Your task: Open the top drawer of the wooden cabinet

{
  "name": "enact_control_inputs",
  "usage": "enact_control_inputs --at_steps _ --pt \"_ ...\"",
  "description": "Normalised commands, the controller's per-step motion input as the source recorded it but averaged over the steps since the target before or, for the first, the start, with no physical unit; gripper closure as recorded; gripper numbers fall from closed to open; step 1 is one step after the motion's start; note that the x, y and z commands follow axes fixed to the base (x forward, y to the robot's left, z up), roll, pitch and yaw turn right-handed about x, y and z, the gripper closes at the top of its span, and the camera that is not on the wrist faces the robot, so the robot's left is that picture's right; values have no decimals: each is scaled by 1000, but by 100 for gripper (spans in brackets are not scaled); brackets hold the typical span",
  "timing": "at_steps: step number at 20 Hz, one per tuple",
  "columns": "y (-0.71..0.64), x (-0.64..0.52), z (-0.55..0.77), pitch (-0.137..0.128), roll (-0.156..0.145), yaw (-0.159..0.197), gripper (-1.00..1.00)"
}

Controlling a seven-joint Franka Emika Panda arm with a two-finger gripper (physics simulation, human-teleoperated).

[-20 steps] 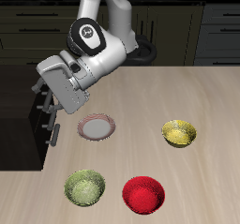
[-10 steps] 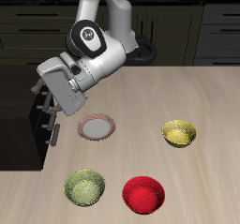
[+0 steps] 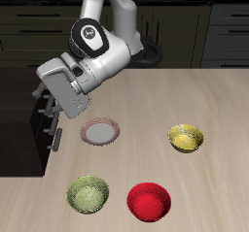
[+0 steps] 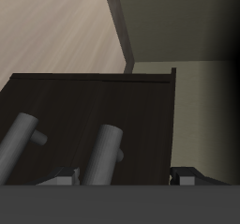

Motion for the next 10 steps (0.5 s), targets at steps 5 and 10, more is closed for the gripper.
enact_control_inputs --at_steps 5,10 --pt "59 46 -27 6 13 -15 100" --pt "231 78 -117 62 56 -69 100"
